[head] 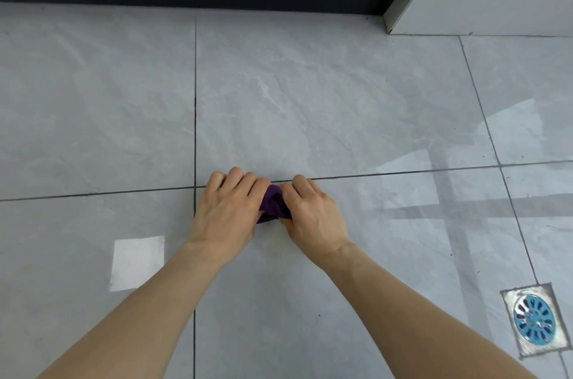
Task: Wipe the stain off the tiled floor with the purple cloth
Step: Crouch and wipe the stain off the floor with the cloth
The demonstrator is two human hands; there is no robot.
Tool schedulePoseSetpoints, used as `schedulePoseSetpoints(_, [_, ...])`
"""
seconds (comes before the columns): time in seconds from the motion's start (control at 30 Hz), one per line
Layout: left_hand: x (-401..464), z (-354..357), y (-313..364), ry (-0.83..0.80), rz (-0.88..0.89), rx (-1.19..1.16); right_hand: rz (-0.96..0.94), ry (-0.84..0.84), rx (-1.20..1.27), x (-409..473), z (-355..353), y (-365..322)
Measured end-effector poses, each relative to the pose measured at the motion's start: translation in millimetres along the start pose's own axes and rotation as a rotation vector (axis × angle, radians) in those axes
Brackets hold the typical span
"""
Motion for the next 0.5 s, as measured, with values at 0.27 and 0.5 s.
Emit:
schedulePoseSetpoints(0.27, [33, -30, -4, 0.062, -0.013, 0.138, 0.057, 0.102, -0.079, 22, -33, -8])
schedulePoseSetpoints(0.5, [55, -83, -14, 0.201, 0.002, 0.108, 0.021, 0.24, -0.065, 31, -92, -15])
Point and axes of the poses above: each hand's wrist, its own x-axis towards the middle knuckle, its own z-axis out of the palm, y = z × x, the point moved 9 cm from there along x, towards the middle knuckle, and after that the axes turned 6 degrees about z, right-handed, at the moved point
